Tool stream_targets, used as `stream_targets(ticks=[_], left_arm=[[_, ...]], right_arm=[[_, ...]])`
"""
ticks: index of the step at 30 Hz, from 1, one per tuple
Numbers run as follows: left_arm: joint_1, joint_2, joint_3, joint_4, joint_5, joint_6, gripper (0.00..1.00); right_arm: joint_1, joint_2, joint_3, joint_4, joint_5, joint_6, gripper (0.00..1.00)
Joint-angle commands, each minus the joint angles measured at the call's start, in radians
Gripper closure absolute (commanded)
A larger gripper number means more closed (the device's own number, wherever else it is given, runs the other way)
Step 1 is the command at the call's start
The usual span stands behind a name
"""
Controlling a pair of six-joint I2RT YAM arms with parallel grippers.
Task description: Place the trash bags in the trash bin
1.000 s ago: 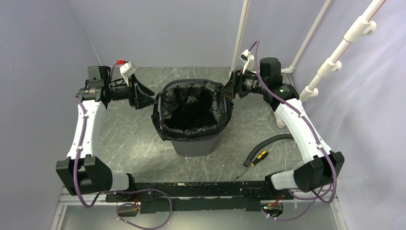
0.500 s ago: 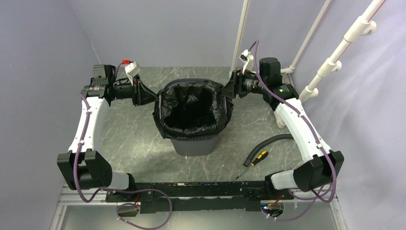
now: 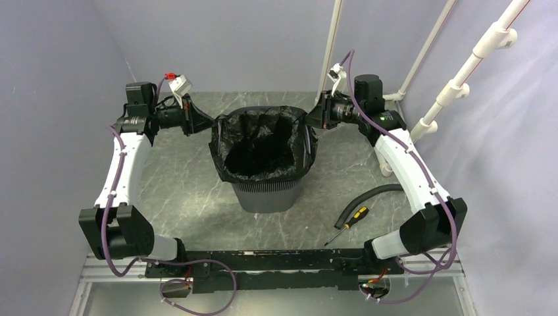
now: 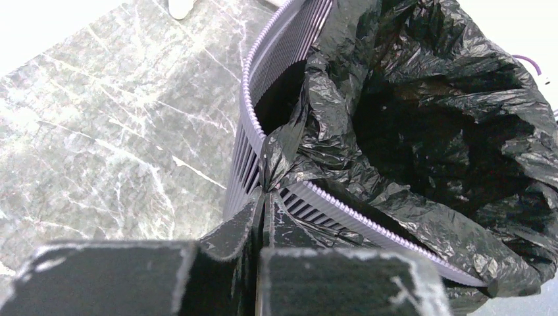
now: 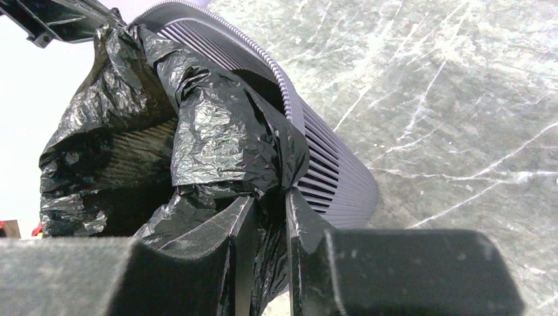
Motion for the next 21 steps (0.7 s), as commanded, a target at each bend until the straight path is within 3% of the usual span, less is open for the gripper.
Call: stream_targets(ticks=[1, 6, 15, 21], left_arm=[[-0.003, 0.014, -0.037, 0.160, -0.012, -0.096, 0.96], [-0.003, 0.034, -0.088, 0.208, -0.045, -0.129, 0.97], [-0.002, 0.090, -0.215, 0.453, -0.073, -0.327, 0.97], [-0.003, 0.122, -0.229, 0.438, -0.068, -0.344, 0.97]], right_arm=[[-0.002, 0.023, 0.040, 0.072, -0.018, 0.023, 0.76], [-0.003, 0.065, 0.035, 0.082, -0.005, 0.038, 0.71], [-0.002, 0.140, -0.016, 0.138, 0.043, 0.091, 0.63], [-0.003, 0.142, -0.077, 0.175, 0.055, 0.126, 0.59]])
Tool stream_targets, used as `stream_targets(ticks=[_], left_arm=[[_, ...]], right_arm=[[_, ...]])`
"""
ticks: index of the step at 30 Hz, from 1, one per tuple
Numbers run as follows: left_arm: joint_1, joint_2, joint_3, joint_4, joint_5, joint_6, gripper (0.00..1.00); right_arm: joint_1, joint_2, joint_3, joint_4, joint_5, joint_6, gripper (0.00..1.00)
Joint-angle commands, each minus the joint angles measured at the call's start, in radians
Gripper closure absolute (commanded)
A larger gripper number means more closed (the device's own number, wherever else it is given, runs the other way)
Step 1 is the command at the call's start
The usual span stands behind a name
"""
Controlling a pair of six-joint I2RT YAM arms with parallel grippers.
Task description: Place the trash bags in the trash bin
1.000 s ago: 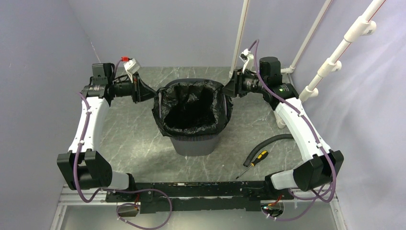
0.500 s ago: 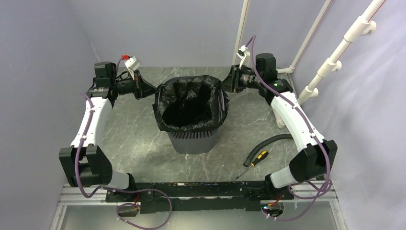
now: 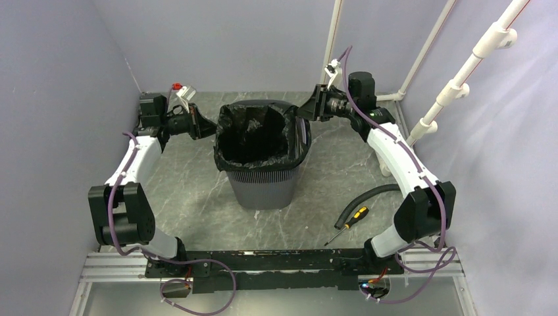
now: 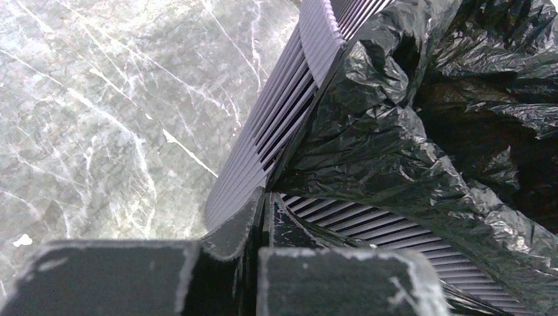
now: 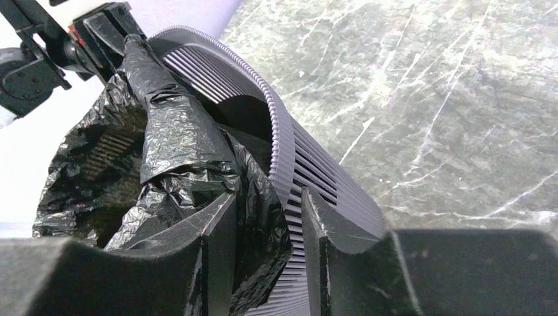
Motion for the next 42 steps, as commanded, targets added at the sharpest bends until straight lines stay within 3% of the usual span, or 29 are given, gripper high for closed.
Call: stream_targets(ticks=[1, 15, 31, 33, 42], left_arm=[[-0.001, 0.023, -0.029, 0.070, -0.030, -0.072, 0.97], [-0.002, -0.017, -0.065, 0.053, -0.049, -0.054, 0.97], [-0.002, -0.011, -0.032, 0.027, -0.018, -0.036, 0.97], [-0.002, -0.010, -0.023, 0.013, -0.014, -0.030, 0.97], [-0.002, -0.003, 0.012, -0.020, 0.003, -0.024, 0.96]], right_arm=[[0.001, 0.029, -0.080, -0.011, 0.068, 0.013, 0.58], [-0.060, -0.100, -0.182, 0.148, -0.055, 0.154, 0.45], [-0.068, -0.157, -0.164, 0.067, -0.092, 0.144, 0.41], [-0.070, -0.161, -0.158, 0.067, -0.093, 0.156, 0.45], [-0.071, -0.185, -0.178, 0.102, -0.111, 0.199, 0.78]])
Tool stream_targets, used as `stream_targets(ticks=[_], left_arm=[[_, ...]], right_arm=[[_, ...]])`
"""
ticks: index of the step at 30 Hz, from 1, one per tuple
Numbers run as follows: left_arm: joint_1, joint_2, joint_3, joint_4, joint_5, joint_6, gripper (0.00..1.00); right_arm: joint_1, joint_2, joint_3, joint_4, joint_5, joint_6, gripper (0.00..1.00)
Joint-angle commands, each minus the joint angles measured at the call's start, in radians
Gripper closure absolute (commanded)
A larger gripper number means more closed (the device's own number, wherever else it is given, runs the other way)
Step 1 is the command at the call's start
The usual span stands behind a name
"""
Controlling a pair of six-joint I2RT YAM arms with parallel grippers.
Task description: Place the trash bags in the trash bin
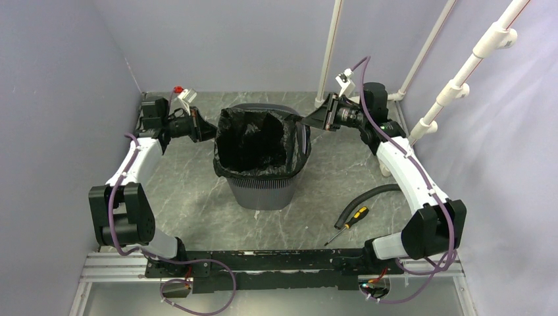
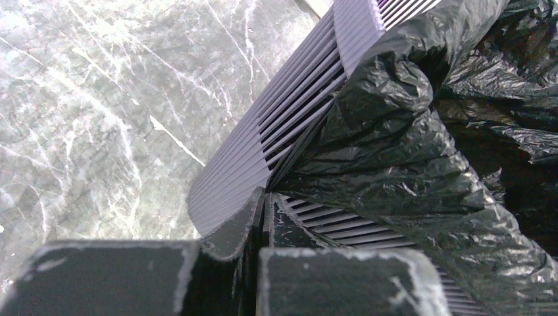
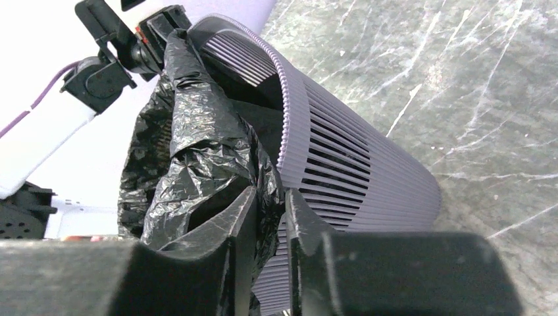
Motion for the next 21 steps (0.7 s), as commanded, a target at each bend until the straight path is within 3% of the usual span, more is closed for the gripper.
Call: stream_targets(ticks=[1, 6, 15, 21], left_arm=[[0.003, 0.004, 0.045, -0.023, 0.004, 0.010, 0.96], [0.003, 0.012, 0.054, -0.028, 0.010, 0.005, 0.95], [0.003, 0.018, 0.076, -0.039, 0.011, 0.011, 0.95], [0.003, 0.028, 0.087, -0.043, 0.012, 0.008, 0.94]], right_arm=[[-0.011, -0.045, -0.012, 0.034, 0.000, 0.011, 0.82], [-0.011, -0.056, -0.025, 0.046, -0.001, 0.012, 1.00], [-0.020, -0.039, -0.065, 0.126, 0.045, 0.073, 1.00], [-0.022, -0.040, -0.094, 0.140, 0.195, 0.127, 1.00]])
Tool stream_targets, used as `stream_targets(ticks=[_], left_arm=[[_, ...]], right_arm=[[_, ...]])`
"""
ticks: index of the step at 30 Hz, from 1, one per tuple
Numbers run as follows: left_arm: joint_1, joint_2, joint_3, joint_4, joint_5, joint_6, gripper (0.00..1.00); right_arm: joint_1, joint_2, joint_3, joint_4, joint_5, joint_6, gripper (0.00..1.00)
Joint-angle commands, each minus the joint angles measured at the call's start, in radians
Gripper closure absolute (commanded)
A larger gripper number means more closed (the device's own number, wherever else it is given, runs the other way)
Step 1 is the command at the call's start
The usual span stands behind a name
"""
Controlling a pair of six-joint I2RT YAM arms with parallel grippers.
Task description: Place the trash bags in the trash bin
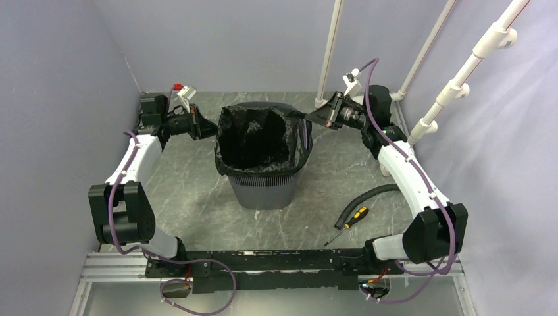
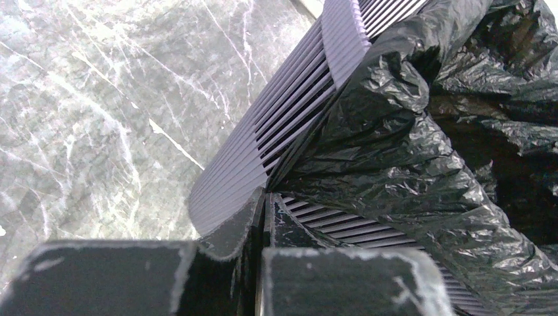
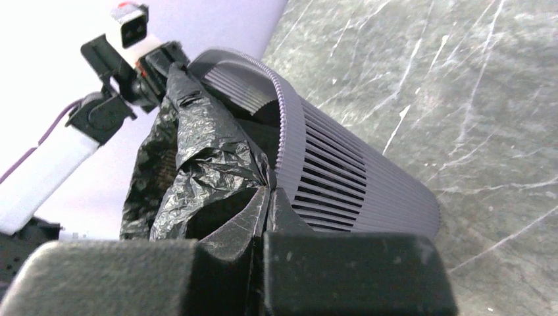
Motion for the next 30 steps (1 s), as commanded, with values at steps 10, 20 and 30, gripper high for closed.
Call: stream_targets(ticks=[10, 20, 30], left_arm=[[0.001, 0.017, 0.036, 0.008, 0.015, -0.002, 0.93], [-0.003, 0.050, 0.009, 0.064, -0.010, -0.044, 0.94], [-0.013, 0.069, -0.002, 0.019, -0.052, -0.011, 0.94]], right_arm=[[-0.008, -0.032, -0.160, 0.261, 0.009, 0.137, 1.00], [0.009, 0.088, -0.027, -0.081, 0.200, -0.031, 1.00], [0.072, 0.143, -0.072, -0.079, 0.190, -0.063, 1.00]])
